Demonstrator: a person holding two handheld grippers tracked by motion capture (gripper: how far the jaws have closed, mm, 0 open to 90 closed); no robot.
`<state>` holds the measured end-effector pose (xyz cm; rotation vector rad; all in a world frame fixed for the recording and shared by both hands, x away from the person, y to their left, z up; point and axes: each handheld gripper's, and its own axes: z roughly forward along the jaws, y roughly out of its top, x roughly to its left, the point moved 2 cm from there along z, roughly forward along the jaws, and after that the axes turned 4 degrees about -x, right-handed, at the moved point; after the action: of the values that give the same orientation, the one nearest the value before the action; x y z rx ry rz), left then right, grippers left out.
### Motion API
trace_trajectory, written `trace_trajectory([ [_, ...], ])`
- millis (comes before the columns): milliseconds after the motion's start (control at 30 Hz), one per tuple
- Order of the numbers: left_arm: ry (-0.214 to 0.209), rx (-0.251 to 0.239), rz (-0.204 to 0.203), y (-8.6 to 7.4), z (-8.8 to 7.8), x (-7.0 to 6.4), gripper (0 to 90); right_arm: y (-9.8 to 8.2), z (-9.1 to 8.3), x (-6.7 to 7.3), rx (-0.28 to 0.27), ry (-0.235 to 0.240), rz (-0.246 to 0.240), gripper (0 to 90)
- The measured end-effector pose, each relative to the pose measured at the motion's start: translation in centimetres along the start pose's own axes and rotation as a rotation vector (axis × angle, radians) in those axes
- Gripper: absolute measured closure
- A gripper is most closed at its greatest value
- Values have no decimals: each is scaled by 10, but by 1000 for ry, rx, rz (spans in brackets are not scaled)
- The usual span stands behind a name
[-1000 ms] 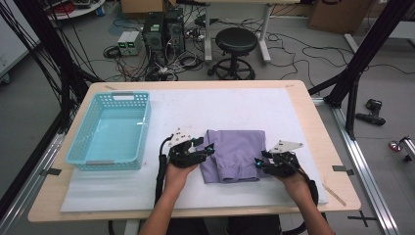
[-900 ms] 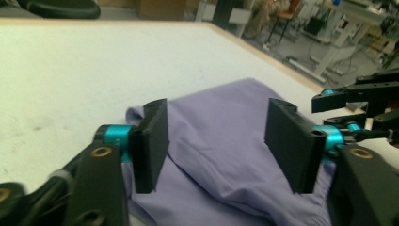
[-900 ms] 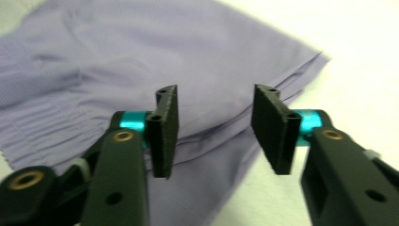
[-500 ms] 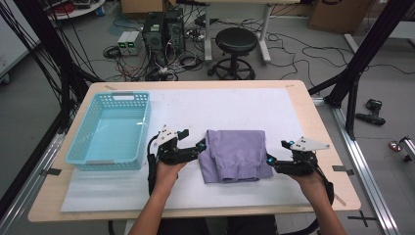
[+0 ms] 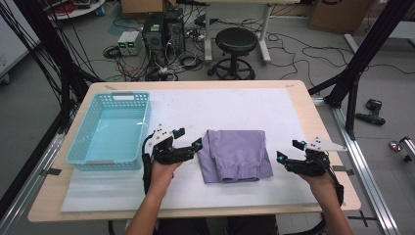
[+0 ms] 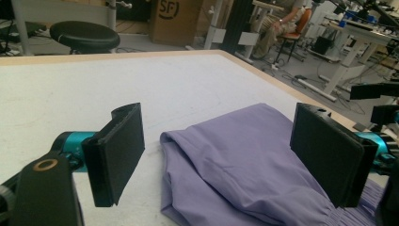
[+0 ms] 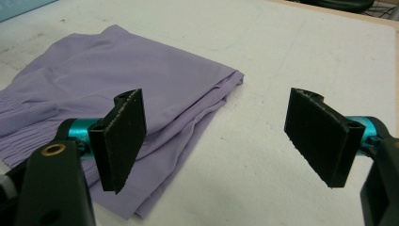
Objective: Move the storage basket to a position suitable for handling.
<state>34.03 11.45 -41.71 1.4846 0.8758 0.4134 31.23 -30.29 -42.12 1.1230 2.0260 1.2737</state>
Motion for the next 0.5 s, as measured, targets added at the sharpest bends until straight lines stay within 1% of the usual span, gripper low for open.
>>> trace_trajectory([
  [100, 0, -16, 8, 3, -4, 0, 182, 0, -1, -3, -10, -1, 19, 212],
  [133, 0, -16, 8, 3, -4, 0, 182, 0, -2, -3, -18, 5, 29, 212],
  [167, 2, -31, 2, 7, -8, 1, 182, 0, -3, -4, -29, 5, 38, 212],
  [200, 6, -34, 4, 8, -10, 2, 182, 0, -4, -4, -30, 4, 43, 213],
  [233, 8, -32, 6, 10, -12, 2, 182, 0, -4, -5, -30, 2, 40, 213],
  [300, 4, -32, 27, 14, -18, 3, 182, 0, -5, -6, -34, -6, 36, 212],
  [367, 9, -45, 31, 20, -26, 4, 182, 0, -6, -7, -33, -10, 33, 212],
  [433, 4, -75, 29, 25, -36, 6, 193, 0, -6, -8, -36, -6, 23, 212],
  [500, 16, -89, 39, 29, -46, 9, 201, 0, -8, -8, -44, 3, 27, 209],
])
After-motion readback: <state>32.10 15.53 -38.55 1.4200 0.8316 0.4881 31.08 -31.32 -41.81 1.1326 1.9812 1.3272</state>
